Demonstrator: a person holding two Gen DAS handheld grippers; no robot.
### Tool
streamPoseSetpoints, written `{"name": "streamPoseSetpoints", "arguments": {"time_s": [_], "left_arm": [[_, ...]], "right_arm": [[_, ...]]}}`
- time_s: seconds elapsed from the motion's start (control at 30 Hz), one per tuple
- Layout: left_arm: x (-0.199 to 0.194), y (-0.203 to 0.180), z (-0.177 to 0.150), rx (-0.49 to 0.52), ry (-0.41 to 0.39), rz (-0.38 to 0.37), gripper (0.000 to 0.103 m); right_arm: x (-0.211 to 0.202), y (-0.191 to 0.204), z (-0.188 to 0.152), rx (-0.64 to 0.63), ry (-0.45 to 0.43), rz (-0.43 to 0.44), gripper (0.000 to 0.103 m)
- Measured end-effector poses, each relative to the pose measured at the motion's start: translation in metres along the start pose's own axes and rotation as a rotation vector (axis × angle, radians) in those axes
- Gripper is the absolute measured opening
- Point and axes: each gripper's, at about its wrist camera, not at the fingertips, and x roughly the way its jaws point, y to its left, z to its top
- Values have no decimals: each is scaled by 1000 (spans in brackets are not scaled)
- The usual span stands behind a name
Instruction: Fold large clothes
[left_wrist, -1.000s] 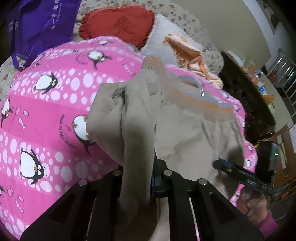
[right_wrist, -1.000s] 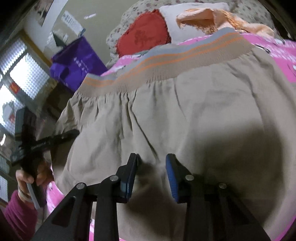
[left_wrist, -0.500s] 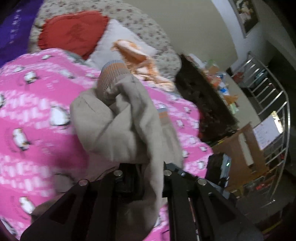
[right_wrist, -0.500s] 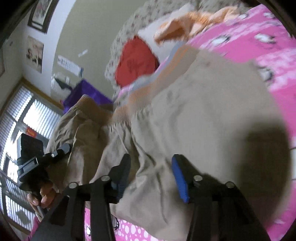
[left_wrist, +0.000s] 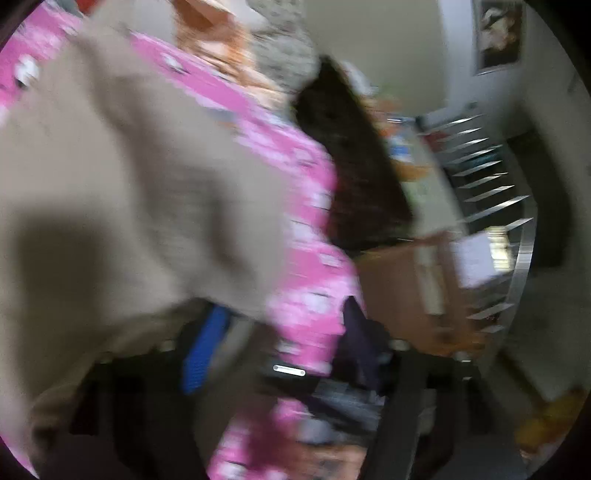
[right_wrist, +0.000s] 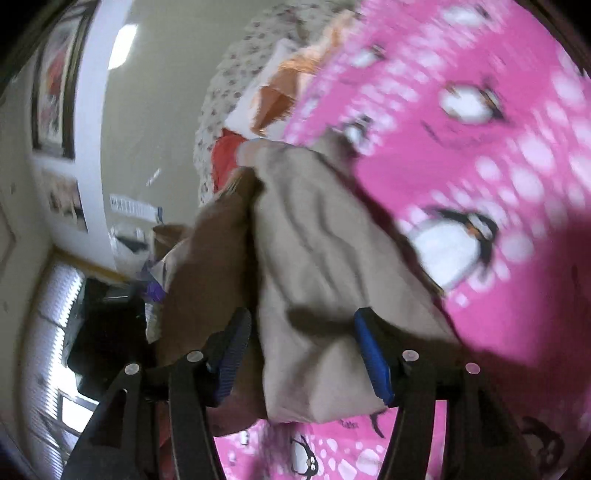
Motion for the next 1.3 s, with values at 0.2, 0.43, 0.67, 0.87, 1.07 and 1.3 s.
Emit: {"name": "streamPoseSetpoints", "arguments": {"time_s": [0.2, 0.43, 0.67, 0.87, 1.07, 1.3], "left_arm": [[-61, -51, -15, 186, -91, 87, 79], [-135, 27, -41, 11, -266, 265, 80], [-84, 49, -68, 1, -142, 284, 80], [-15, 35, -89, 165, -24, 492, 80], [-55, 11, -103, 166, -76, 525, 80], [-94, 22, -102, 186, -139, 656, 81]], "right_arm": [[-4, -12, -3, 38, -10, 30, 60], [0, -1, -2, 5, -1, 16, 66], [-6, 24, 9, -66, -36, -40, 66], [-1, 58, 35, -145, -34, -29, 75], [21, 89, 36, -298, 26, 3, 87], [61, 116, 37, -444, 115, -22, 94]]}}
